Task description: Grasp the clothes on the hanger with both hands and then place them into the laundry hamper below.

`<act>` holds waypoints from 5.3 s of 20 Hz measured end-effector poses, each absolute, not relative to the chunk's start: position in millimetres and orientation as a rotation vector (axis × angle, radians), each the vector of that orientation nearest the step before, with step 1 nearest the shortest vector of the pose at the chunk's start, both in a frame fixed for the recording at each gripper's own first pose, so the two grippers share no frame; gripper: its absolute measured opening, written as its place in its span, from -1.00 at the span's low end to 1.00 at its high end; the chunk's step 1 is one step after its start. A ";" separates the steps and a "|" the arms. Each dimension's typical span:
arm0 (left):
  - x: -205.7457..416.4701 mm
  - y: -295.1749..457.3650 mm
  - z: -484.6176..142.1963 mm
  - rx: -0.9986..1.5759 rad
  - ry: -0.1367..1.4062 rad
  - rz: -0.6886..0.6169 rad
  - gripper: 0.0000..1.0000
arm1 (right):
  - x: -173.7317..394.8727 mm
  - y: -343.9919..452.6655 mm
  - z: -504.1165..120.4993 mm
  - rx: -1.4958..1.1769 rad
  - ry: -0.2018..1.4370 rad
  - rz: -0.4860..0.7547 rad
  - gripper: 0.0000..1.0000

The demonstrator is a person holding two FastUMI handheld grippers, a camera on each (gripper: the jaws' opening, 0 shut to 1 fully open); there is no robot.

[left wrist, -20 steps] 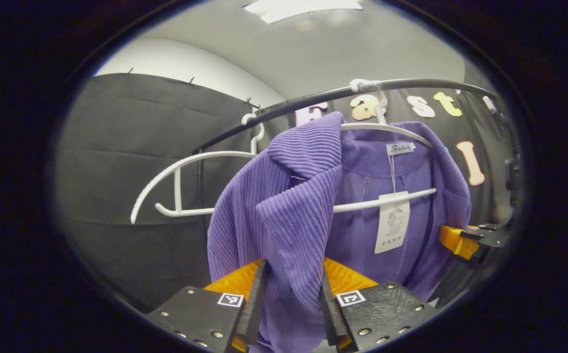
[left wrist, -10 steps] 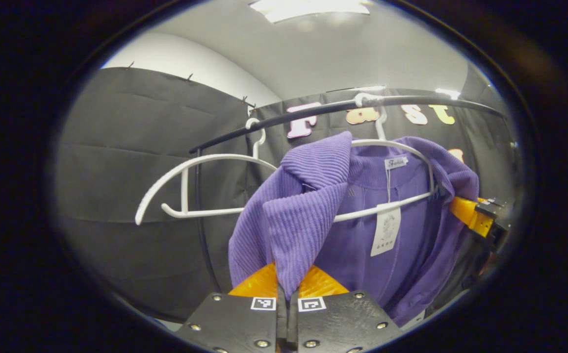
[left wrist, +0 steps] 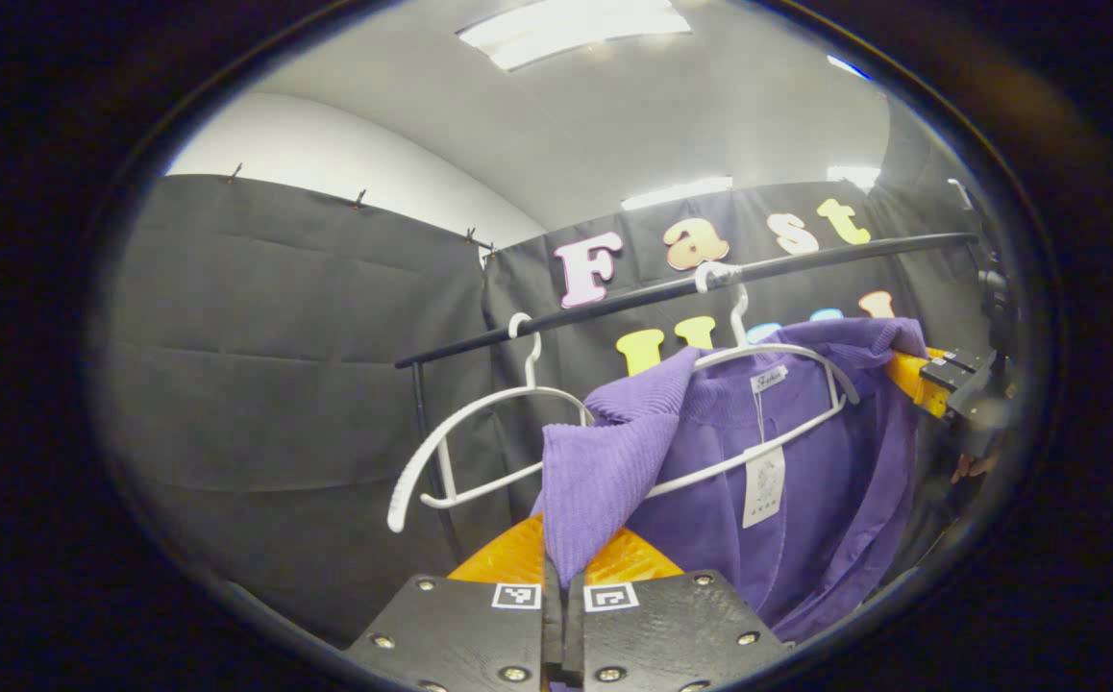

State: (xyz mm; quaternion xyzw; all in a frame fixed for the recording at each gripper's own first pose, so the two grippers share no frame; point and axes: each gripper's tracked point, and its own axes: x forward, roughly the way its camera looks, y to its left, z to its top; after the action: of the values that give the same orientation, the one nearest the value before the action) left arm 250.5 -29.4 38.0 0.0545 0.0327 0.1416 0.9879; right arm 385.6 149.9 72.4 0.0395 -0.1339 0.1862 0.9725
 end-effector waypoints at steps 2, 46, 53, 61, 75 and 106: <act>245.8 -14.6 54.7 0.141 0.047 0.305 -0.89 | 390.1 144.1 80.3 0.073 -0.296 0.360 -0.89; 271.0 37.3 -64.7 0.015 0.253 0.208 -0.97 | 433.6 120.0 -82.1 -0.110 0.039 0.308 -0.88; 235.2 17.4 -52.3 0.010 0.202 0.135 -0.98 | 362.6 102.1 -59.4 -0.069 0.038 0.271 -0.88; 193.7 5.2 -7.4 -0.032 0.127 0.025 -0.98 | 269.9 102.9 5.4 -0.025 -0.024 0.254 -0.88; 113.7 -41.2 6.8 -0.086 0.082 -0.199 -0.88 | 125.1 139.9 35.6 0.025 -0.033 0.295 -0.88; 51.1 -93.5 -288.0 -0.049 0.666 -0.236 -0.98 | 39.2 174.8 -273.6 -0.137 0.651 0.360 -0.70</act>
State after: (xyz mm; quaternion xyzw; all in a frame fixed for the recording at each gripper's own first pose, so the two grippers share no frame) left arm 51.1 -93.5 -288.0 -0.0239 0.3260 -0.1157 0.9380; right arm 39.2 174.8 -273.6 -0.0670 0.3178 0.1758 0.9293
